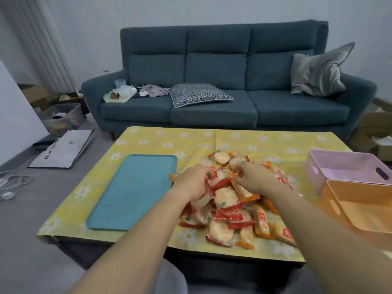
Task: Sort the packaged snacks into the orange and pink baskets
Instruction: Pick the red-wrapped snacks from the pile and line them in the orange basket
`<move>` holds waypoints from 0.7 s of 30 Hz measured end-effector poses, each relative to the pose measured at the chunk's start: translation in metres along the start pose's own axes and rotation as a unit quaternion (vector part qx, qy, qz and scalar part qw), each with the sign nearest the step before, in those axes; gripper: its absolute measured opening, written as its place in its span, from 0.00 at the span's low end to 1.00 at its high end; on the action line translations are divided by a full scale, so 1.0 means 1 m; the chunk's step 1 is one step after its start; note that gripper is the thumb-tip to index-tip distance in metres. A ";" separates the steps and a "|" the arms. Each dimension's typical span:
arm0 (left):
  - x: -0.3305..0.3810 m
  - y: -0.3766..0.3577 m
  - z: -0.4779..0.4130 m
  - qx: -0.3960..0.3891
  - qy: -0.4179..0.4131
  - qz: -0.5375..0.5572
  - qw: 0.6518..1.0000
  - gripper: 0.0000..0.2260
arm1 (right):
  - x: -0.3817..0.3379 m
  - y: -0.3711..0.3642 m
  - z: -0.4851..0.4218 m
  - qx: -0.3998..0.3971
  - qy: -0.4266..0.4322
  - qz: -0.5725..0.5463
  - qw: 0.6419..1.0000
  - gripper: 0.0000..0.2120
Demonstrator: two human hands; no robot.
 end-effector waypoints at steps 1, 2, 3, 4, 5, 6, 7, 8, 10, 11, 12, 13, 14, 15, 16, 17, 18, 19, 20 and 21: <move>0.000 -0.009 -0.001 -0.020 -0.011 -0.042 0.999 0.15 | 0.000 -0.013 -0.005 -0.012 0.013 0.000 1.000 0.17; -0.001 -0.018 -0.003 -0.019 -0.030 -0.080 0.996 0.15 | -0.002 -0.020 -0.006 -0.028 0.028 0.002 0.999 0.16; -0.006 -0.031 -0.004 -0.040 -0.028 -0.101 0.994 0.17 | -0.004 -0.034 -0.006 -0.051 0.037 0.011 0.998 0.17; -0.011 -0.041 -0.005 -0.067 -0.015 -0.108 0.992 0.19 | -0.005 -0.045 -0.002 -0.081 0.033 0.028 0.996 0.20; -0.016 -0.049 -0.007 -0.107 0.003 -0.103 0.989 0.24 | -0.004 -0.053 -0.003 -0.094 0.038 0.043 0.994 0.23; -0.021 -0.054 -0.009 -0.137 0.012 -0.088 0.987 0.29 | -0.002 -0.057 -0.003 -0.098 0.038 0.058 0.993 0.28; -0.024 -0.055 -0.013 -0.154 0.019 -0.077 0.985 0.32 | 0.002 -0.060 -0.006 -0.104 0.038 0.070 0.991 0.32; -0.026 -0.056 -0.018 -0.150 0.016 -0.076 0.986 0.34 | 0.004 -0.061 -0.009 -0.115 0.035 0.079 0.990 0.36; -0.025 -0.056 -0.025 -0.133 0.006 -0.075 0.988 0.32 | 0.003 -0.059 -0.015 -0.136 0.051 0.080 0.986 0.39; -0.025 -0.055 -0.029 -0.124 0.001 -0.076 0.989 0.31 | 0.002 -0.058 -0.018 -0.140 0.059 0.071 0.986 0.40; -0.025 -0.055 -0.032 -0.119 -0.001 -0.086 0.989 0.31 | 0.001 -0.057 -0.021 -0.133 0.069 0.064 0.987 0.40; -0.026 -0.055 -0.033 -0.117 0.001 -0.098 0.988 0.33 | 0.001 -0.056 -0.023 -0.120 0.074 0.059 0.988 0.41; -0.028 -0.054 -0.035 -0.114 0.002 -0.108 0.988 0.36 | 0.003 -0.054 -0.025 -0.109 0.073 0.052 0.990 0.41; -0.031 -0.054 -0.036 -0.113 0.008 -0.111 0.987 0.38 | 0.005 -0.052 -0.027 -0.104 0.065 0.034 0.992 0.41; -0.035 -0.053 -0.037 -0.114 0.021 -0.103 0.988 0.40 | 0.009 -0.049 -0.029 -0.096 0.055 0.004 0.994 0.39; -0.041 -0.053 -0.039 -0.117 0.035 -0.088 0.989 0.42 | 0.014 -0.047 -0.031 -0.090 0.041 -0.030 0.995 0.34; -0.045 -0.053 -0.041 -0.120 0.051 -0.068 0.989 0.43 | 0.018 -0.042 -0.033 -0.083 0.027 -0.064 0.994 0.28; -0.048 -0.053 -0.042 -0.119 0.061 -0.050 0.990 0.42 | 0.022 -0.037 -0.033 -0.071 0.011 -0.106 0.992 0.21; -0.051 -0.052 -0.044 -0.114 0.065 -0.036 0.991 0.39 | 0.025 -0.033 -0.034 -0.051 -0.004 -0.155 0.987 0.15; -0.053 -0.051 -0.045 -0.105 0.062 -0.026 0.992 0.35 | 0.027 -0.029 -0.033 -0.023 -0.023 -0.214 0.976 0.13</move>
Point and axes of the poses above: each hand's wrist, its own z-axis away from the middle knuckle, its own y-axis out of the back of the hand, x = y × z, the point moved 2 cm from there along -z, towards the middle knuckle, and after that the axes turned 1 degree about z, right-handed, at the moved point
